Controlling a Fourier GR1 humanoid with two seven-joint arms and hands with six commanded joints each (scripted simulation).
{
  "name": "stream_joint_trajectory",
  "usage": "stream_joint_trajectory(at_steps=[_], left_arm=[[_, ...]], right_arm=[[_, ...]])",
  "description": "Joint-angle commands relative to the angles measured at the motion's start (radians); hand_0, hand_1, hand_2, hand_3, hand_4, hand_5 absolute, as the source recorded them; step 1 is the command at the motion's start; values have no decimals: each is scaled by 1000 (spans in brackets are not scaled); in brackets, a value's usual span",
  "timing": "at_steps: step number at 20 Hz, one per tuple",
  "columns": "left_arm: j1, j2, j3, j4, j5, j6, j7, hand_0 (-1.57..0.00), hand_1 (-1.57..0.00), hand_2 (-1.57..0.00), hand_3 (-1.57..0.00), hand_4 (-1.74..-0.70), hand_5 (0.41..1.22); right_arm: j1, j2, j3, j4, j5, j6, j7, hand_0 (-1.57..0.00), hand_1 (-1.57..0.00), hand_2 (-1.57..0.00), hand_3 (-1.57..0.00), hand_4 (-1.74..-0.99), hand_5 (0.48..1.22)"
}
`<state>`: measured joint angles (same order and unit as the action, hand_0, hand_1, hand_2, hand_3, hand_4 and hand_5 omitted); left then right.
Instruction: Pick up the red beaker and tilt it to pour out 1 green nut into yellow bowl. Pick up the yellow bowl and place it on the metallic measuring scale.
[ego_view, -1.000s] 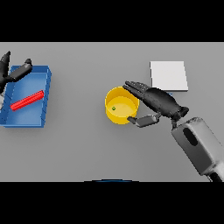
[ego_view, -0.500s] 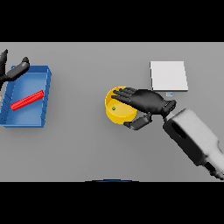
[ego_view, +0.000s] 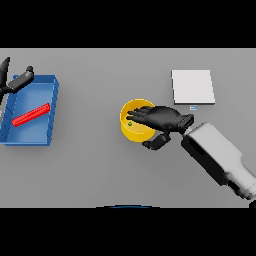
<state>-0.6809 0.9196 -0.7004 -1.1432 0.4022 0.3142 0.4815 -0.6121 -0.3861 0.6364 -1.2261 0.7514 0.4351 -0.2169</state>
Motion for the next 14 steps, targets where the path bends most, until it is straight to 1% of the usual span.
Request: stream_joint_trajectory(at_steps=[1,4,6,7,8,9,10,11,12,13,14], left_arm=[[0,-3,-2,3,-3,4,1,1,1,1,1,-795,723],[-5,-14,-12,2,-11,8,10,1,1,1,1,-791,728],[1,-4,-13,-20,-13,17,11,1,1,1,1,-794,728],[1,0,-9,-15,-11,13,7,1,1,1,1,-793,729],[2,1,-9,-15,-13,16,8,1,1,1,1,-793,730],[5,2,-9,-27,-9,22,11,1,1,1,1,-794,732],[-5,-3,-11,-24,-14,25,21,1,1,1,1,-793,732],[5,5,-10,-40,-10,29,20,1,1,1,1,-796,730],[0,2,-7,-35,-5,22,22,1,1,1,1,-796,730],[-4,2,-8,-28,-8,21,27,1,1,1,1,-793,729],[3,2,-10,-33,-9,25,21,1,1,1,1,-793,729]], right_arm=[[-2,0,4,11,2,0,-12,1,1,1,1,-1277,696],[-9,12,12,44,3,0,-24,1,1,0,-4,-1285,706],[-12,12,15,49,1,1,-47,1,1,-9,-27,-1286,712],[-4,22,19,59,5,-16,-49,1,1,-15,-42,-1289,721],[-8,22,14,61,0,-17,-50,1,1,-27,-60,-1293,738],[-11,30,11,72,-2,-14,-39,1,1,-52,-88,-1309,768],[-13,29,8,65,-3,-11,-30,1,-14,-84,-121,-1333,800],[-9,25,6,58,-8,2,-25,-68,-69,-140,-178,-1365,838],[-10,25,7,64,-7,-2,-38,-173,-145,-204,-243,-1396,875],[-11,23,12,64,-2,-2,-51,-322,-258,-289,-328,-1436,944],[-15,24,18,63,3,3,-46,-469,-376,-379,-419,-1479,999]])
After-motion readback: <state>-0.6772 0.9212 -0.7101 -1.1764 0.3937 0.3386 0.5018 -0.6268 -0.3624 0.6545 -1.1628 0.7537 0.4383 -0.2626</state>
